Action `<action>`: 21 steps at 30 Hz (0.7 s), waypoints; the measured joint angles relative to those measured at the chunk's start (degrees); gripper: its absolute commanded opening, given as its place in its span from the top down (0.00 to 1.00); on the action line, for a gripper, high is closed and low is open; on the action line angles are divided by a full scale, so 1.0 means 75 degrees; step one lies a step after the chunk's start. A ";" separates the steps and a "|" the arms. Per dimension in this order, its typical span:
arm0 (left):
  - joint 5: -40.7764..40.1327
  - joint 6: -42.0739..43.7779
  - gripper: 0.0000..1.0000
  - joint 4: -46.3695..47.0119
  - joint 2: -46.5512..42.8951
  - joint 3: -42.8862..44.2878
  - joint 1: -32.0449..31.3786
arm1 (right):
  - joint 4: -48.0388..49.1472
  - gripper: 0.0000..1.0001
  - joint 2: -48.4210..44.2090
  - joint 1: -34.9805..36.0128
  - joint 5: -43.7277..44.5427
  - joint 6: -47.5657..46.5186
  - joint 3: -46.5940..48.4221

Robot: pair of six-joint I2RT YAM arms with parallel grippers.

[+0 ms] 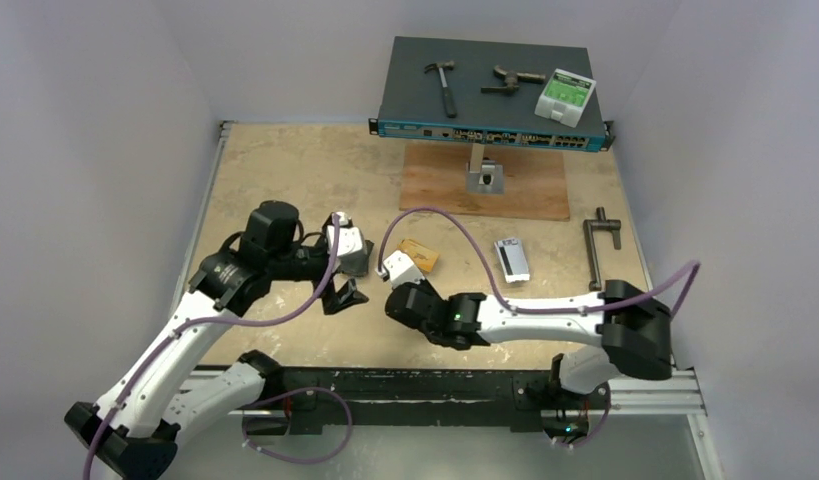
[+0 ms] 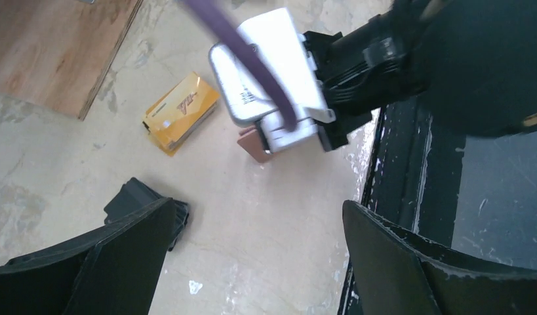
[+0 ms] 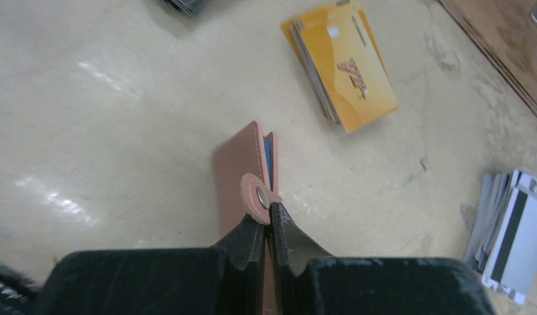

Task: Put the credit cards into the card holder
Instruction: Open the card holder at the center of the board.

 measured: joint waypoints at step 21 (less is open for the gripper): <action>-0.0341 0.3829 0.03 0.0187 -0.1454 -0.2366 -0.0221 | -0.1032 1.00 0.0131 -0.0291 -0.1096 0.1883 0.1163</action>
